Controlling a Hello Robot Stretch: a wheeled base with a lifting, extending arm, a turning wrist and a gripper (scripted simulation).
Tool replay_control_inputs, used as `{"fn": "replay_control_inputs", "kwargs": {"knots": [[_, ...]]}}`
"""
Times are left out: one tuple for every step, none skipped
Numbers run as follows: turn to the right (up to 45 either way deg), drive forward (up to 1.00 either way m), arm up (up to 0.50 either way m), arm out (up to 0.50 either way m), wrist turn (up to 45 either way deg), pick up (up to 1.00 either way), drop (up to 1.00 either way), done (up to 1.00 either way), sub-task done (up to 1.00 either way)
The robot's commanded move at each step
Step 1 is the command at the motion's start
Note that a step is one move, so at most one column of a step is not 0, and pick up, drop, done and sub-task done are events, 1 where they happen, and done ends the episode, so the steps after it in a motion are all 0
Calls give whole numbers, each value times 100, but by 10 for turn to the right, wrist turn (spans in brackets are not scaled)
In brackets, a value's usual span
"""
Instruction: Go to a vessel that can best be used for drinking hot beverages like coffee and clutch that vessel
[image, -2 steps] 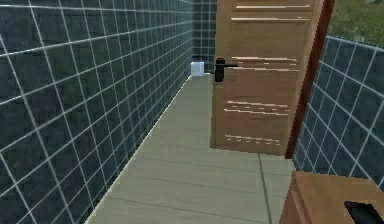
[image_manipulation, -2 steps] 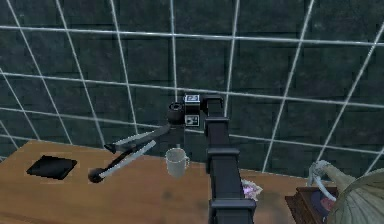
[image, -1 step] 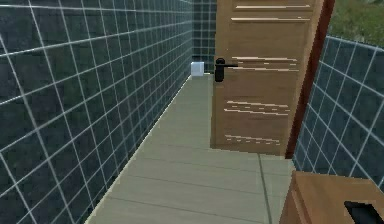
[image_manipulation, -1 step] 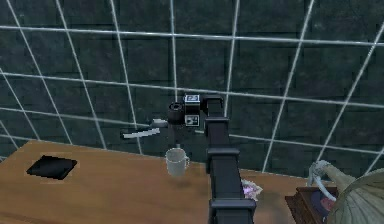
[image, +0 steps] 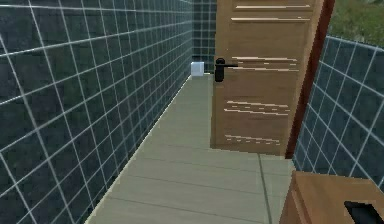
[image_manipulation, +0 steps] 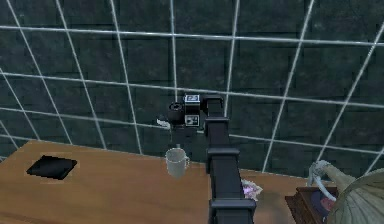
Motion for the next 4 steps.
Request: {"fn": "replay_control_inputs", "kwargs": {"knots": [[0, 0, -30, 0, 0, 0, 0, 0, 0], [0, 0, 0, 0, 0, 100, 0, 0, 0], [0, 0, 10, 0, 0, 0, 0, 0, 0], [0, 0, 0, 0, 0, 0, 0, 100, 0]]}}
